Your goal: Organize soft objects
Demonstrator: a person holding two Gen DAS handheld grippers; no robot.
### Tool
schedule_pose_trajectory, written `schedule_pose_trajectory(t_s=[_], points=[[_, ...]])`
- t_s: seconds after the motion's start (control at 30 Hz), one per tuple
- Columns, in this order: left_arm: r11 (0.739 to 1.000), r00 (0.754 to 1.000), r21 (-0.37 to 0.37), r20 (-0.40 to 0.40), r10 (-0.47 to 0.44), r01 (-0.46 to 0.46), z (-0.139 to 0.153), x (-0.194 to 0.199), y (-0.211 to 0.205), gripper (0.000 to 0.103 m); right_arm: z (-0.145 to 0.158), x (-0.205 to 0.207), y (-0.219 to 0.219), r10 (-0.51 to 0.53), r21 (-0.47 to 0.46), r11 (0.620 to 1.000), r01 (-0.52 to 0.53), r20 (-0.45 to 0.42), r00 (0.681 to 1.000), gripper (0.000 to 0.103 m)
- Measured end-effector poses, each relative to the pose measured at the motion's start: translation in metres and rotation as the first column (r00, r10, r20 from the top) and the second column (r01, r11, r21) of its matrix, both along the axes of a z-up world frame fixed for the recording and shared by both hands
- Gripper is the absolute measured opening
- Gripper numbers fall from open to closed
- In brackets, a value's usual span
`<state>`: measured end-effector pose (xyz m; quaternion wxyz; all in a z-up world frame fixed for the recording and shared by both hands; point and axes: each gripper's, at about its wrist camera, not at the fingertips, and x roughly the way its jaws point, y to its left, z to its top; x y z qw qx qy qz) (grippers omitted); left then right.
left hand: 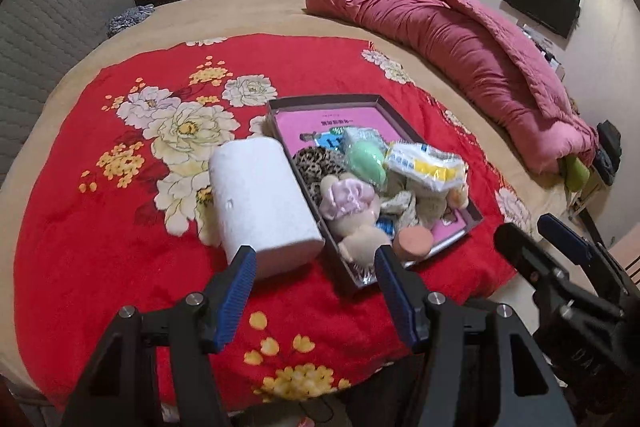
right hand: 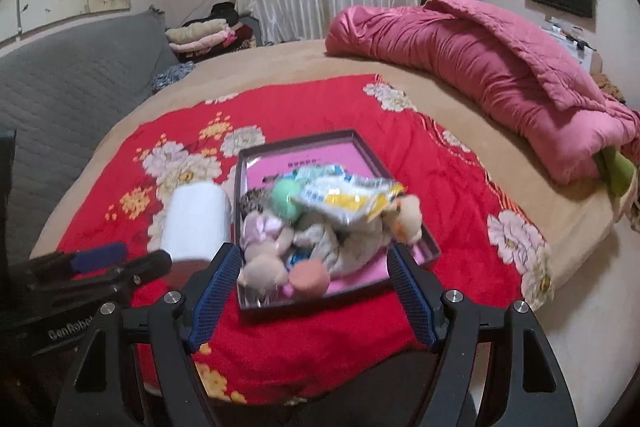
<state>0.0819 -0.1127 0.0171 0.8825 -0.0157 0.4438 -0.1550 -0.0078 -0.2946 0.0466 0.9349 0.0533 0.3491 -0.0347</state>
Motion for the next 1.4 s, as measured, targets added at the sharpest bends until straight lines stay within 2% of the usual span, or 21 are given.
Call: schedule_pose_trajectory(t_s=[0.13, 0.23, 0.37, 0.8, 1.07, 1.4], points=[[1.0, 1.0, 0.019, 0.004, 0.01, -0.01, -0.002, -0.011, 0.002, 0.061, -0.005, -0.007, 0.002, 0.014, -0.021, 1.0, -0.014, 0.007, 1.0, 0.077], [0.999, 0.999, 0.002, 0.001, 0.033, -0.033, -0.004, -0.017, 0.007, 0.061, -0.005, -0.01, 0.0, 0.014, -0.009, 1.0, -0.013, 0.021, 1.0, 0.077], [0.999, 0.999, 0.0, -0.006, 0.047, -0.047, -0.008, -0.021, 0.012, 0.061, -0.012, -0.01, -0.003, 0.009, 0.028, 1.0, -0.009, -0.014, 1.0, 0.077], [0.999, 0.999, 0.008, 0.001, 0.05, -0.05, -0.016, -0.028, 0.01, 0.061, -0.016, -0.026, 0.004, 0.012, -0.021, 1.0, -0.012, -0.008, 1.0, 0.077], [0.998, 0.998, 0.012, 0.012, 0.057, -0.057, -0.021, -0.032, 0.007, 0.061, -0.019, -0.029, 0.006, 0.01, -0.021, 1.0, -0.01, 0.014, 1.0, 0.077], [0.999, 0.999, 0.034, 0.008, 0.041, -0.041, -0.026, -0.035, -0.004, 0.061, -0.029, -0.024, 0.002, 0.005, 0.004, 1.0, -0.005, -0.025, 1.0, 0.077]])
